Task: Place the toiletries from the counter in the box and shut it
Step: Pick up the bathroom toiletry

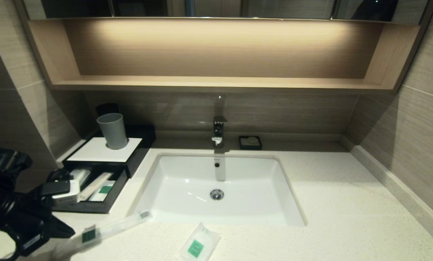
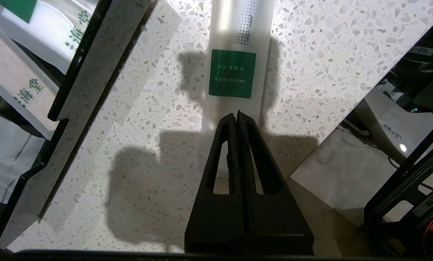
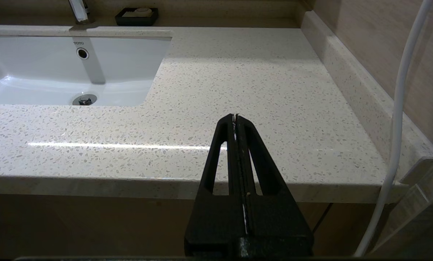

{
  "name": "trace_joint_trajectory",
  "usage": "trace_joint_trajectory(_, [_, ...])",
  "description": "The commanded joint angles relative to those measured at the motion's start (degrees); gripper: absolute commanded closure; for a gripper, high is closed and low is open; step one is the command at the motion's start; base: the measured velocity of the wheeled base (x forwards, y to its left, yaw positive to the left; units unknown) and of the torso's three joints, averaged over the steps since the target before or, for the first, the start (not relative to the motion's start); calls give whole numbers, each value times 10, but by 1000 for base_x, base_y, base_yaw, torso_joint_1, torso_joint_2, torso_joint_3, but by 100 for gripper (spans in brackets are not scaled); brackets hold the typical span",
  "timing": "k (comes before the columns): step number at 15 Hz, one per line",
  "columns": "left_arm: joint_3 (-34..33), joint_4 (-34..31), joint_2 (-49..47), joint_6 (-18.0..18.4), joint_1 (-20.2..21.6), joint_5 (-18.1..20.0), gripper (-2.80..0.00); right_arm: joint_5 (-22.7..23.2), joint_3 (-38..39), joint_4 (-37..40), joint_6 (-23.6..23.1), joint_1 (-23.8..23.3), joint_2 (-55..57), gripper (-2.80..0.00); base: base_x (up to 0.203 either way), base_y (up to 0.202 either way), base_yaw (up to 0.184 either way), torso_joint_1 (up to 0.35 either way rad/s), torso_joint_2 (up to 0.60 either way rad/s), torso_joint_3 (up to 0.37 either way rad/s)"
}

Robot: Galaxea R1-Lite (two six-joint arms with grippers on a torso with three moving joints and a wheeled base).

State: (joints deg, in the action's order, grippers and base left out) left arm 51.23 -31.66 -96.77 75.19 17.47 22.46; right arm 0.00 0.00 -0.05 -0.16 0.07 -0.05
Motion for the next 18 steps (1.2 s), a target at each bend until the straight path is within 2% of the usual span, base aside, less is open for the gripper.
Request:
trace_joint_trajectory(1, [-6, -2, 3, 5, 0, 2, 0, 0, 1, 0, 0, 0, 0, 0, 0, 0, 0, 0, 0, 0])
trace_joint_trajectory(18, [-34, -2, 12, 7, -7, 4, 0, 0, 1, 0, 0, 0, 0, 0, 0, 0, 0, 0, 0, 0])
